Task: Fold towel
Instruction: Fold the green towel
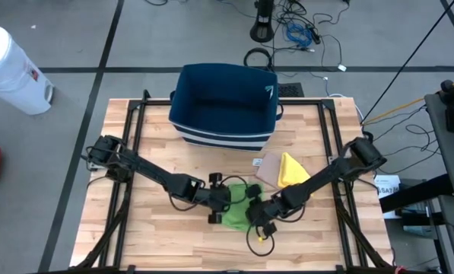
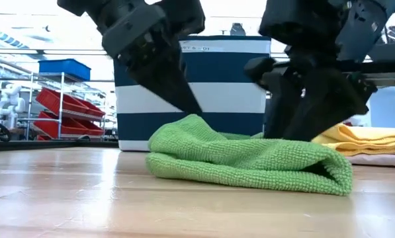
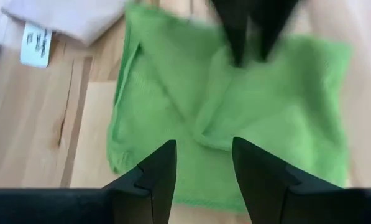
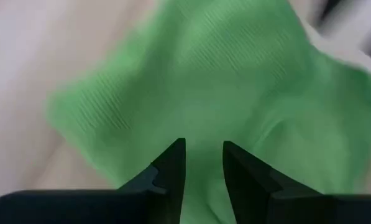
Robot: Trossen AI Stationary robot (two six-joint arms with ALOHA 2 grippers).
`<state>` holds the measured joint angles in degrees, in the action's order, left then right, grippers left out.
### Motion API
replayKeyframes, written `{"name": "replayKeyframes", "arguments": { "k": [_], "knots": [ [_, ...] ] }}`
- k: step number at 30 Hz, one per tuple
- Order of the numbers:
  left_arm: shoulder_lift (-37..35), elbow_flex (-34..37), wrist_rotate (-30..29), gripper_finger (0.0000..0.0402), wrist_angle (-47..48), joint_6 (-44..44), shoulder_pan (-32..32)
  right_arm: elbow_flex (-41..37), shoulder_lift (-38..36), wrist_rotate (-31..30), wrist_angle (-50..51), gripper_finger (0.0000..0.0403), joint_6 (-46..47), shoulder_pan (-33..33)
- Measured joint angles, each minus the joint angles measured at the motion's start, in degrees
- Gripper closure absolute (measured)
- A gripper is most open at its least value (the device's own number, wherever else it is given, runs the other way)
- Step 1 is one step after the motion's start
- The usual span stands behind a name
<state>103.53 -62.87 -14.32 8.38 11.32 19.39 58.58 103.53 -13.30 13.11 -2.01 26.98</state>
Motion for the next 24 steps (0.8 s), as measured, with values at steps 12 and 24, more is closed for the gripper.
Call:
{"name": "replayKeyframes", "arguments": {
  "k": [12,24],
  "knots": [
    [0.0,0.0,0.0,0.0239,-4.2,2.3,3.1,0.0,-4.5,-4.6,7.7,0.0308,3.0,-0.2],
    [0.3,0.0,-3.3,0.0239,-5.5,3.5,6.3,0.0,-0.3,-1.4,2.2,0.0307,4.1,-0.3]
  ]
}}
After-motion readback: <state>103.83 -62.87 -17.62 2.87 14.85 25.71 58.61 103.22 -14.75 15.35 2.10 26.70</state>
